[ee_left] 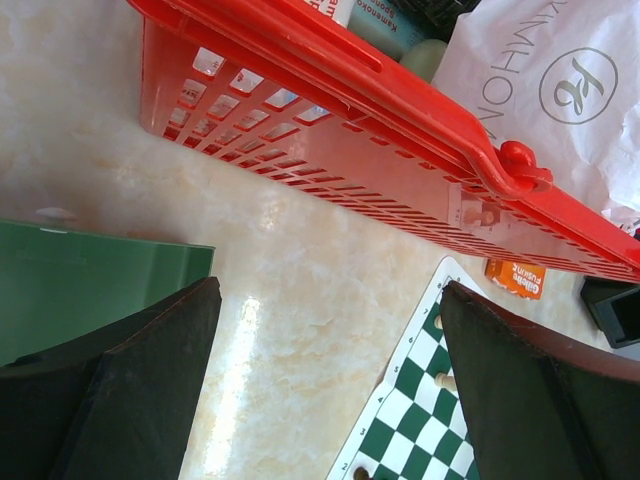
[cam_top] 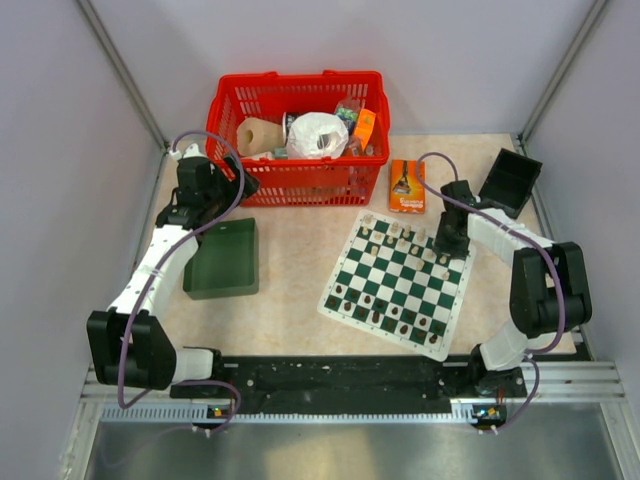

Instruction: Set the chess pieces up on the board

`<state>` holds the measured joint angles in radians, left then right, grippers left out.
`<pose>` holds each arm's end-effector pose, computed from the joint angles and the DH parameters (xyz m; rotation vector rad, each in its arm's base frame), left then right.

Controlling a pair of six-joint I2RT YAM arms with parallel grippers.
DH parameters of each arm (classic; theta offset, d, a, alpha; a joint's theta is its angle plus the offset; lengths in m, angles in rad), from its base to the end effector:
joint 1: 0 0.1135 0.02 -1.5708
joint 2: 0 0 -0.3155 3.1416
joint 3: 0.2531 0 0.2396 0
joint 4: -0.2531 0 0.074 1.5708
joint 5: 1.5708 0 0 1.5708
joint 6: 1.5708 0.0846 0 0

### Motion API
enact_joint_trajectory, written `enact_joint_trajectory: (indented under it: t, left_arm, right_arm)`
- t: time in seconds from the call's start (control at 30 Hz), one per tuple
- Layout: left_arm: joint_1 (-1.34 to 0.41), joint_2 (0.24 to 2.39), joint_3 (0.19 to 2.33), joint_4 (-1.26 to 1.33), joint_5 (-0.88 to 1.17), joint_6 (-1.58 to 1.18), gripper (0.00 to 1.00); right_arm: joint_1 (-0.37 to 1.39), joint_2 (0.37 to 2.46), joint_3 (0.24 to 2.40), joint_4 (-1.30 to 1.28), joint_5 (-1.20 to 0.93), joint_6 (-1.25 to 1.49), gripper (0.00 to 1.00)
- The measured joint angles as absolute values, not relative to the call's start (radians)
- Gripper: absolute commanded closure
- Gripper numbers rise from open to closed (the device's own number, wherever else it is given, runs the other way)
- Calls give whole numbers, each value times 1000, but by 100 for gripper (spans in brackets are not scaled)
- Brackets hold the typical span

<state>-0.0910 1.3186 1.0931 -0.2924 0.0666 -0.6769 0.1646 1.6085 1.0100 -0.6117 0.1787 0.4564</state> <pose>0.3166 -0.0345 0.3472 -0.5761 2.0530 -0.5300 0.3111 0.0364 0.2005 0.4432 2.7080 -0.0813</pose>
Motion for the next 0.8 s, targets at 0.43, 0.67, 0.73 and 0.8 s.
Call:
enact_joint_trajectory:
  t: [0.43,0.67,0.73,0.8]
  left_arm:
    - [-91,1319,1093,-292,75,-678,4]
    - [-91,1319,1093,-292,83,-678,4]
    - [-91,1319,1093,-292,86,-678,4]
    - [-91,1319,1093,-291,89,-679,4]
  right_arm:
    - [162,1510,1010,-642,175,455,56]
    - [162,1402,992,-674,141,484,56]
    - [162,1394,964,-683,125,501,56]
    - [162,1392,929,-696,113,520,56]
